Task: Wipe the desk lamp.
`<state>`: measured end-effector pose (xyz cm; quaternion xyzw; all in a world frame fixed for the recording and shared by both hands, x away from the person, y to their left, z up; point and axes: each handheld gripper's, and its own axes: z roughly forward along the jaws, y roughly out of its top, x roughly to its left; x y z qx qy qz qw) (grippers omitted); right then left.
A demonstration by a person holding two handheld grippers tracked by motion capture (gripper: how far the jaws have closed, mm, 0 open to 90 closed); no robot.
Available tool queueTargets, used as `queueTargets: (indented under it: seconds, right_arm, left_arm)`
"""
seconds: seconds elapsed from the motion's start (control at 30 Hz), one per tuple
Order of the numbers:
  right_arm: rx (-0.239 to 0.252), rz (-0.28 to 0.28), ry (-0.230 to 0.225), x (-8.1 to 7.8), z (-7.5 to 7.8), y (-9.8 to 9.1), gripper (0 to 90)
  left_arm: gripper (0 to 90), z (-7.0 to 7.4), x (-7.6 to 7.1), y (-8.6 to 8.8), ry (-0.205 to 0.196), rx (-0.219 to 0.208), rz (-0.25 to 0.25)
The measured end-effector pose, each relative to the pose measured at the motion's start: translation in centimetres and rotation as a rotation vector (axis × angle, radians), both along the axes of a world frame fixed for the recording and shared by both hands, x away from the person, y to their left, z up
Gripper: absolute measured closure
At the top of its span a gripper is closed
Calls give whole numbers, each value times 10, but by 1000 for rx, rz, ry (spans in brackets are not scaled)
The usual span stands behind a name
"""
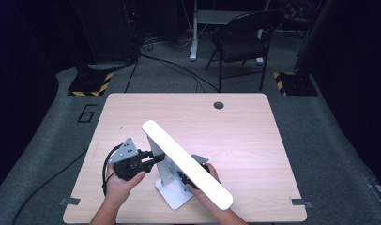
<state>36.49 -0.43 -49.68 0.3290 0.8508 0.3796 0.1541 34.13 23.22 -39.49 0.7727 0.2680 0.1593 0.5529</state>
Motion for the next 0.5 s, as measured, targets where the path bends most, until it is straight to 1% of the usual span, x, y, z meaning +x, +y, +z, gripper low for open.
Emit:
queueTargets:
  seconds: [0.03, 0.07, 0.1, 0.2, 0.23, 0.27, 0.3, 0.33, 0.37, 0.4, 0.43, 0.47, 0.5]
  right_arm:
    - [-2, -15, -7, 3, 0, -3, 631]
    - [-2, -15, -7, 3, 0, -3, 631]
    - [-7, -19, -14, 8, 0, -8, 631]
    - [-11, -29, -10, 10, 1, -11, 630]
    - [-14, -30, -28, 14, 0, -14, 630]
    - [-14, -30, -28, 14, 0, -14, 630]
    - [-17, -36, -27, 16, 1, -15, 630]
    - [-35, -25, -36, 19, 1, -19, 630]
    - [-22, -60, -24, 19, 1, -18, 629]
    - [-18, -60, -20, 22, 1, -21, 628]
    - [-18, -60, -20, 22, 1, -21, 628]
    - [-25, -40, -26, 24, 1, -24, 628]
    - [1, -48, -13, 25, 1, -26, 628]
  left_arm:
    - [750, 0, 0, 0, 0, -3, 0]
    - [749, 0, 0, 0, 0, -3, 0]
    - [749, -1, 0, 0, -1, -3, 0]
    - [746, -1, 1, 0, 2, -10, 1]
    - [742, -2, 1, 0, 6, -8, 1]
    - [735, -2, 1, 0, 6, -8, 1]
    - [735, -3, 1, -2, 8, 10, 3]
    - [728, -5, 1, -3, 6, 21, 8]
    - [727, -6, 2, -4, 6, 27, 11]
    - [728, -10, 2, -7, 12, 27, 13]
    - [729, -10, 2, -7, 12, 27, 13]
    - [729, -11, 2, -8, 23, 18, 13]
    - [742, -11, 2, -8, 19, 18, 17]
